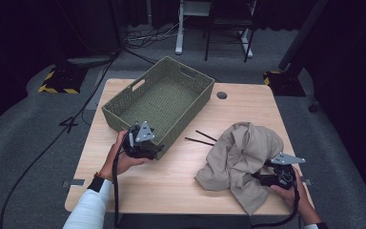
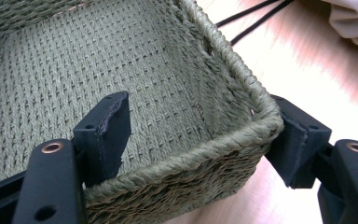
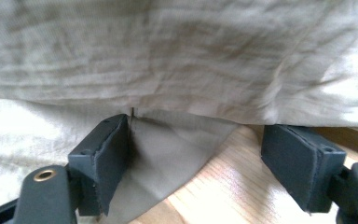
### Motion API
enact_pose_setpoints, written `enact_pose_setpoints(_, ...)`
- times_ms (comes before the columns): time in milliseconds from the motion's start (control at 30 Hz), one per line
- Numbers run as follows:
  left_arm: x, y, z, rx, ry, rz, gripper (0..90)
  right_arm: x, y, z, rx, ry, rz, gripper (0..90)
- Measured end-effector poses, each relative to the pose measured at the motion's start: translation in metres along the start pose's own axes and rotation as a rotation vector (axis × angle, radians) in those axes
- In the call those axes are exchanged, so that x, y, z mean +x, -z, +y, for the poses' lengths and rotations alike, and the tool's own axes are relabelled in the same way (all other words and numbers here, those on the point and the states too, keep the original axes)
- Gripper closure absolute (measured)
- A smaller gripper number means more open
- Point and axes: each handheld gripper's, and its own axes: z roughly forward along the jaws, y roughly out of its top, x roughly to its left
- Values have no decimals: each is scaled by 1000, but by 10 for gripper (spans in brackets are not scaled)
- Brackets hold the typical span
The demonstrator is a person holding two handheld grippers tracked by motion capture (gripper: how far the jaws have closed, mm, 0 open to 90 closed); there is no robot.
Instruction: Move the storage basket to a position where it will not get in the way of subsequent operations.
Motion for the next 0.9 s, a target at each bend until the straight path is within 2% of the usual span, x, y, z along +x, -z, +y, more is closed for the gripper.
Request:
enact_pose_setpoints(67, -2, 3, 1, 9, 11, -15, 293, 0, 0, 0, 0, 0, 0, 234)
enact_pose_setpoints(133, -2, 5, 2, 11, 22, -49, 304, 0, 0, 0, -1, -2, -1, 234)
enact_pose_setpoints(167, -2, 6, 2, 9, 33, -75, 309, 0, 0, 0, -1, -2, -1, 234)
enact_pose_setpoints(267, -7, 9, 4, -33, 78, -195, 342, 0, 0, 0, 0, -2, -1, 234)
enact_pose_setpoints(333, -15, 9, 5, -44, 71, -255, 354, 0, 0, 0, 0, -1, -1, 233)
enact_pose_setpoints(367, -18, 9, 6, -43, 67, -269, 351, 0, 0, 0, -1, -1, -1, 233)
enact_pose_setpoints(400, -25, 9, 9, -36, 52, -304, 338, 0, 0, 0, -1, -2, -1, 233)
enact_pose_setpoints(433, -29, 9, 11, -28, 38, -319, 324, 0, 0, 0, -1, -1, -1, 233)
enact_pose_setpoints(500, -36, 10, 13, -9, -4, -339, 309, 0, 0, 0, -1, -1, -1, 233)
enact_pose_setpoints(567, -40, 11, 16, 14, -57, -324, 311, 0, 0, 0, -1, -1, -1, 233)
enact_pose_setpoints(600, -39, 12, 17, 10, -66, -324, 311, 0, 0, 0, -1, -1, -1, 233)
enact_pose_setpoints(667, -33, 15, 18, -18, -59, -333, 312, 0, 0, 0, -1, -1, -1, 233)
enact_pose_setpoints(733, -26, 18, 18, -22, -63, -312, 313, 0, 0, 0, -1, -1, -1, 233)
enact_pose_setpoints(800, -21, 16, 16, -15, -62, -329, 282, 0, 0, 0, 0, -1, -1, 233)
enact_pose_setpoints(900, -16, 9, 11, 7, -70, -359, 282, 0, 0, 0, -1, -1, -1, 233)
